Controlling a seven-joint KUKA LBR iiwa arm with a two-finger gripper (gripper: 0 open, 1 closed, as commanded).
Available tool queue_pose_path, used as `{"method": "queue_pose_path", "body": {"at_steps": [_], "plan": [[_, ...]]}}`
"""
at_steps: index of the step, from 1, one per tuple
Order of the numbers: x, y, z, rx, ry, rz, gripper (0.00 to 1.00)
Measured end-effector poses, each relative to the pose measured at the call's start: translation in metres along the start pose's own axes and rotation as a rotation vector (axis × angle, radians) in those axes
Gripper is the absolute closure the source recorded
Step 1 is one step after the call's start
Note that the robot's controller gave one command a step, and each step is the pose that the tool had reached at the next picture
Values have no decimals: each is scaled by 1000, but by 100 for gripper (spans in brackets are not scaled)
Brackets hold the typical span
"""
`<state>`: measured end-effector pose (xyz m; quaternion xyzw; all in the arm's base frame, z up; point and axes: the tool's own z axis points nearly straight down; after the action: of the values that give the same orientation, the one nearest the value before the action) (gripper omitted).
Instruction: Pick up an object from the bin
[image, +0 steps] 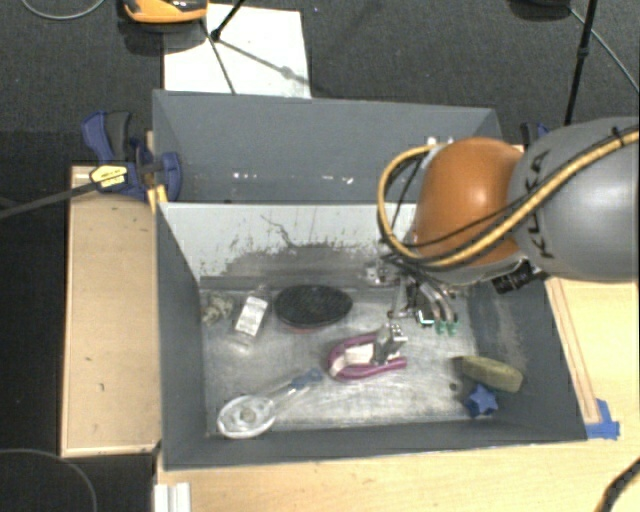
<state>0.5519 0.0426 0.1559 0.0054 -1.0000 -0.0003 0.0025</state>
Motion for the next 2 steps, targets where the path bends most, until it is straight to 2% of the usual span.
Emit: {"method": "queue_pose_path", "body": {"at_steps": [1,2], "plan": [[63,-7,88,-1,-5,27,0],[62,-7,85,-1,-5,29,100]]}}
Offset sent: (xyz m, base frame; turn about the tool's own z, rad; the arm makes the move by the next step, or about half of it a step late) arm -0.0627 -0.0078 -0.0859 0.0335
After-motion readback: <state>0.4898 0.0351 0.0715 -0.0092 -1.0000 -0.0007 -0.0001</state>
